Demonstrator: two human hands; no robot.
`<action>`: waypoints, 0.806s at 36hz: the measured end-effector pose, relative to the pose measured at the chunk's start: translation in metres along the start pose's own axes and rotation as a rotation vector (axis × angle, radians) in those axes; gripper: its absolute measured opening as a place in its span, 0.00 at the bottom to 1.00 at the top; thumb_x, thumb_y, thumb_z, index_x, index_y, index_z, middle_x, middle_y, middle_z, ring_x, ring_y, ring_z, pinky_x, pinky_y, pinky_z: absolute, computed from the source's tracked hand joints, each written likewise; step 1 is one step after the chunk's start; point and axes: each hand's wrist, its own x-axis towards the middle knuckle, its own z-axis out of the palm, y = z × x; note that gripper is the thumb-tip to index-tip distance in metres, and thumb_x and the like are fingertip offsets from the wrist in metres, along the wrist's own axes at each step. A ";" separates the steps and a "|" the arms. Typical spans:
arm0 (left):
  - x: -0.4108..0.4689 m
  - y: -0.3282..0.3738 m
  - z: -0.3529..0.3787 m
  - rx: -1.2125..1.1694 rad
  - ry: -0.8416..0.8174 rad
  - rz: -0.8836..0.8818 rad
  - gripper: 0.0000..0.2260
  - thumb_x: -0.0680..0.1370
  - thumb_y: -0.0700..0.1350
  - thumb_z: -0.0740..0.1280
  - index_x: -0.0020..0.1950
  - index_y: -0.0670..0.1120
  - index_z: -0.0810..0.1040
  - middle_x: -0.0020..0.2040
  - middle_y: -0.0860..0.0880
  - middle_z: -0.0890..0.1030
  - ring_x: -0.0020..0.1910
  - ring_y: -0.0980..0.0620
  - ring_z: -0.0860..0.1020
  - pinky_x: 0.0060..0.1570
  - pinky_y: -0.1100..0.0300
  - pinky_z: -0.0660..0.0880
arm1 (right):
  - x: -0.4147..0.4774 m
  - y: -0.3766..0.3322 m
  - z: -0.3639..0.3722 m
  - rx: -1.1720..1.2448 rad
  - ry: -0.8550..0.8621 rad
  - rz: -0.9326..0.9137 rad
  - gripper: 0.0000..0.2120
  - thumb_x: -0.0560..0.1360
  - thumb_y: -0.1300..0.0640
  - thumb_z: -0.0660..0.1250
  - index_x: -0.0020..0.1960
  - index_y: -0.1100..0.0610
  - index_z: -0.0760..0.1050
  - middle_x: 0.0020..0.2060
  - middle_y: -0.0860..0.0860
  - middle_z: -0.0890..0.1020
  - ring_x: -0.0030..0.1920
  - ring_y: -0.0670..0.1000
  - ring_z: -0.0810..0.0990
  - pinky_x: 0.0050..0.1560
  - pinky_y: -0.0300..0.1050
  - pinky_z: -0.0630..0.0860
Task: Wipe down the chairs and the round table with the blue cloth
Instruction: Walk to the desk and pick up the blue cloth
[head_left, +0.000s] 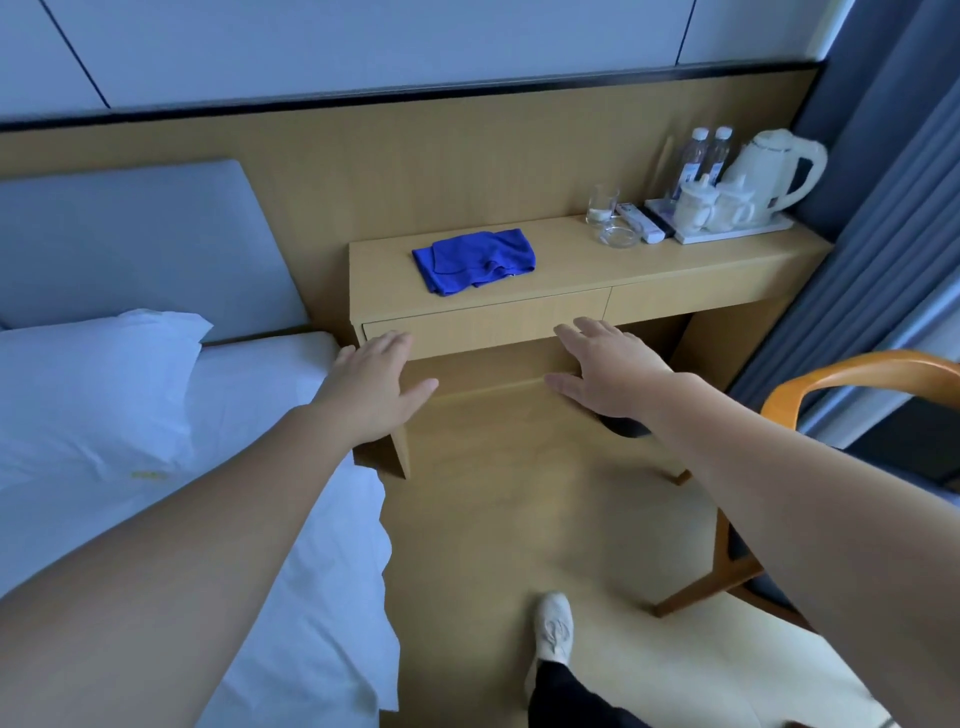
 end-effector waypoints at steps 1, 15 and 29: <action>0.008 -0.003 0.001 0.005 -0.002 -0.002 0.29 0.79 0.58 0.57 0.75 0.44 0.58 0.75 0.48 0.61 0.72 0.46 0.62 0.71 0.49 0.56 | 0.009 0.002 0.000 0.002 -0.004 -0.003 0.34 0.79 0.38 0.57 0.79 0.52 0.52 0.77 0.55 0.58 0.75 0.56 0.59 0.72 0.53 0.60; 0.148 -0.006 0.005 -0.009 -0.033 -0.091 0.30 0.80 0.57 0.57 0.76 0.43 0.56 0.76 0.47 0.59 0.74 0.48 0.58 0.71 0.52 0.55 | 0.166 0.050 -0.005 -0.014 -0.060 -0.085 0.33 0.79 0.38 0.57 0.78 0.53 0.53 0.76 0.55 0.59 0.75 0.56 0.58 0.72 0.53 0.60; 0.254 -0.006 0.017 -0.052 -0.029 -0.208 0.29 0.81 0.57 0.56 0.77 0.44 0.54 0.77 0.46 0.57 0.75 0.48 0.56 0.72 0.52 0.53 | 0.295 0.086 -0.005 -0.017 -0.076 -0.188 0.33 0.79 0.37 0.55 0.78 0.53 0.53 0.75 0.54 0.61 0.76 0.55 0.57 0.71 0.53 0.62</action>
